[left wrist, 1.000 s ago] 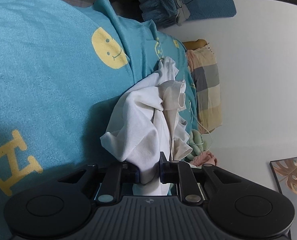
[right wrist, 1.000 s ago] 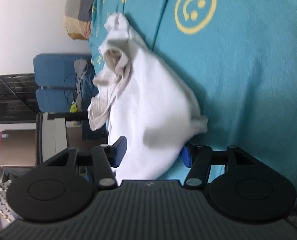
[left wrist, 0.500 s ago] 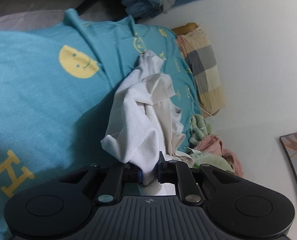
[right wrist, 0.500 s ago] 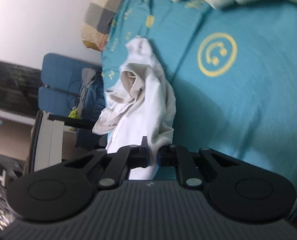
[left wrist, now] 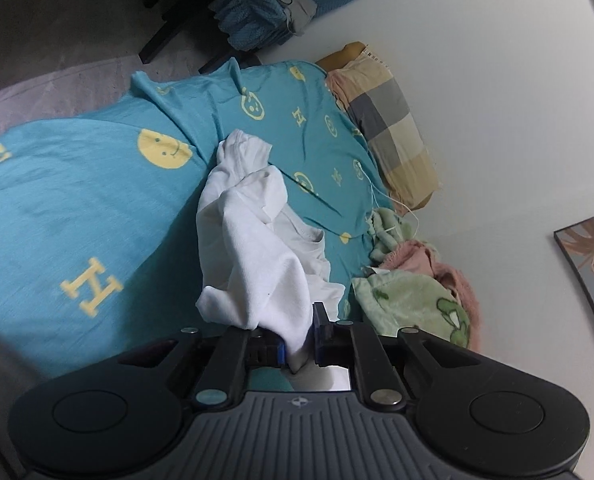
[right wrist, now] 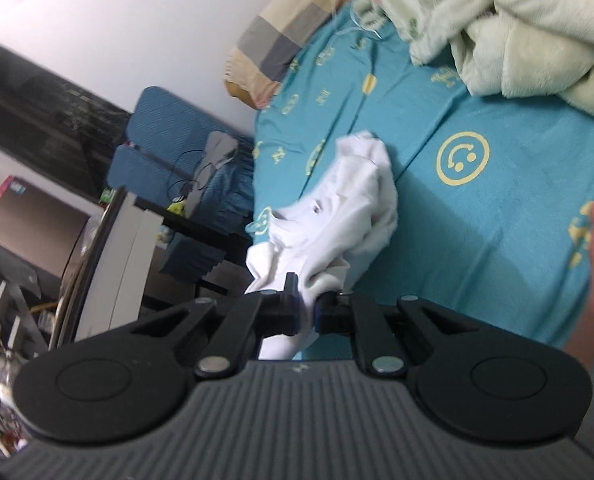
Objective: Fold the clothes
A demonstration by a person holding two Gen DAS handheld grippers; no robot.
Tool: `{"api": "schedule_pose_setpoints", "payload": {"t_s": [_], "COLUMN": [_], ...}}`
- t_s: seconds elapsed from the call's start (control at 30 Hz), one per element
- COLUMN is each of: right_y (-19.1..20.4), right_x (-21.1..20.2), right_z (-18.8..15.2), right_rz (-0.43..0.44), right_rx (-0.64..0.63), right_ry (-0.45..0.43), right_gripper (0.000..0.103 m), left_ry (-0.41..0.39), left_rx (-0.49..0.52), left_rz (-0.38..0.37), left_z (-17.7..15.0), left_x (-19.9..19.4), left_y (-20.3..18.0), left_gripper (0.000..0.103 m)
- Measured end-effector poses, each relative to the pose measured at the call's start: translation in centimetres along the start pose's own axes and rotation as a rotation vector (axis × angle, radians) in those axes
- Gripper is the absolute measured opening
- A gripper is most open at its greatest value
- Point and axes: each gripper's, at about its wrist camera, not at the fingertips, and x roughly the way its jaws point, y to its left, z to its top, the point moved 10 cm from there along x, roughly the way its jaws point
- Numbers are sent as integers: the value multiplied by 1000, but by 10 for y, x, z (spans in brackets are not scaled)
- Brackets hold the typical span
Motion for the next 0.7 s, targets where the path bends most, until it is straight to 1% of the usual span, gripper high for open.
{"api": "schedule_pose_setpoints", "payload": {"t_s": [0.2,0.27,0.33,0.43,0.5,0.6,0.7], "right_y": [15,15,15,15,15,8,0], "right_x": [-59,-72,-75,-69,-58,-34,1], "right_z": [-26,-30,-30,-19,-10,6,23], "right_rz": [25,34,36,38,31,25,17], "right_rx": [-36,-24,-5,25,41,107,160], "right_ry": [-21,-28,-26,-23,-22,-12,6], "right_gripper": [10,10,10,10,10,10,10], "left_ry": [-1,-2,0,-6,4,27,35], "left_rx": [33,32,28,18,12,-8,-25], "left_rz": [-5,-7,-7,-13,0,39,68], "left_z": [-32,-37,-37,-28,-20,0,23], "left_x": [-60,-71,-73,-64,-48,-15,23], "left_y": [-12,-16,-20,-29,-34,-36,-35], "left_gripper": [13,13,13,13,13,14,14]}}
